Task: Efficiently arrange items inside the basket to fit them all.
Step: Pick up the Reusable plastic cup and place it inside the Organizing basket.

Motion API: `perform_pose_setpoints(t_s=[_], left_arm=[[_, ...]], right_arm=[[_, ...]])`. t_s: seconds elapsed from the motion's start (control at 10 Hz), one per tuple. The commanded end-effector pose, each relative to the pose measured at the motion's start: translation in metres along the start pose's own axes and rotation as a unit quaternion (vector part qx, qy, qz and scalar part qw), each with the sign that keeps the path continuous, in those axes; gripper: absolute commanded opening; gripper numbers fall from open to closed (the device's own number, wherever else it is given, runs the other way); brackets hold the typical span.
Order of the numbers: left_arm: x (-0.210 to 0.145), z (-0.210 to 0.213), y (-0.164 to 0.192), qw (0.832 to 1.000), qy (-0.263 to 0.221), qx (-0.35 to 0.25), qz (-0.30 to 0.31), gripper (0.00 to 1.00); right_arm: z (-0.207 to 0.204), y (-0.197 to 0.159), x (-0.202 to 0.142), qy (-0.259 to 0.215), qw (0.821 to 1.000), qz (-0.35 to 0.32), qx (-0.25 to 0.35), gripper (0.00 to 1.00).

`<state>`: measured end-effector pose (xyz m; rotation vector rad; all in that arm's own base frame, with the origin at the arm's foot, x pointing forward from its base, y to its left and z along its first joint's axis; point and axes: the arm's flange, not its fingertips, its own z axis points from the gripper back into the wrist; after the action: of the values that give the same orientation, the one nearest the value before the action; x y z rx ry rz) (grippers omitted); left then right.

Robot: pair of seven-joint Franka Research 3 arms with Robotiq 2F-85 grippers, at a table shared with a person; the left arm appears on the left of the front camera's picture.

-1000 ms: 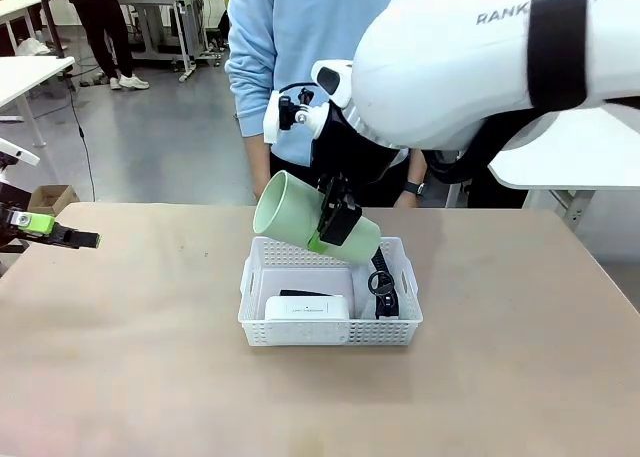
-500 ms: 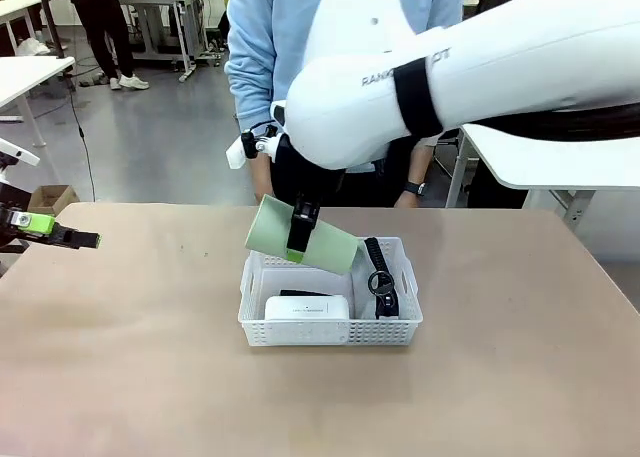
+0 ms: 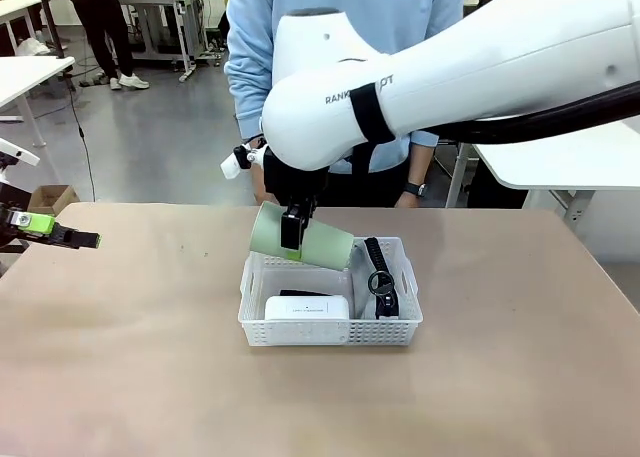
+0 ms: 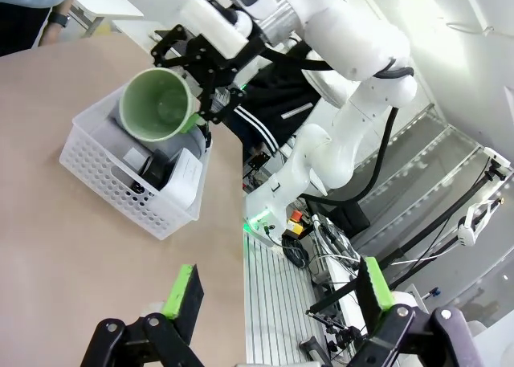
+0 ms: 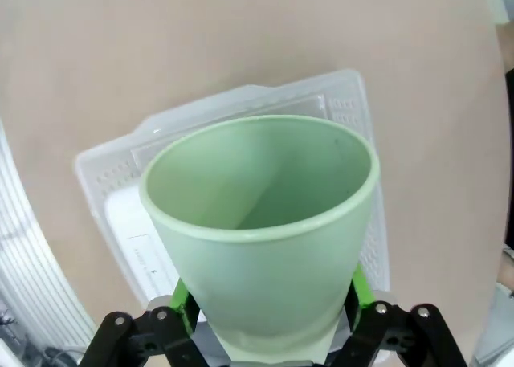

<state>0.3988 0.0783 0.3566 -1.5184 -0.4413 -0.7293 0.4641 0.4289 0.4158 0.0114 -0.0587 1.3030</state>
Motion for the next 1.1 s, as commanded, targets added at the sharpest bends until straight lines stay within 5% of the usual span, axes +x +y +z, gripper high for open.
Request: perform_pose_setpoints(t_s=[0.0,0.6,1.0], left_arm=[[0.0,0.0,-0.003,1.0,0.001,0.002,0.0,1.0],[0.0,0.0,-0.003,1.0,0.001,0.002,0.0,1.0],[0.0,0.0,-0.003,1.0,0.001,0.002,0.0,1.0]], right_arm=[[-0.004,-0.005,0.008,0.034,0.999,0.009,-0.013,0.86],[-0.035,-0.004,0.006,0.07,0.992,0.1,-0.043,0.86],[-0.049,0.0,0.012,0.066,0.993,0.087,-0.046,0.86]])
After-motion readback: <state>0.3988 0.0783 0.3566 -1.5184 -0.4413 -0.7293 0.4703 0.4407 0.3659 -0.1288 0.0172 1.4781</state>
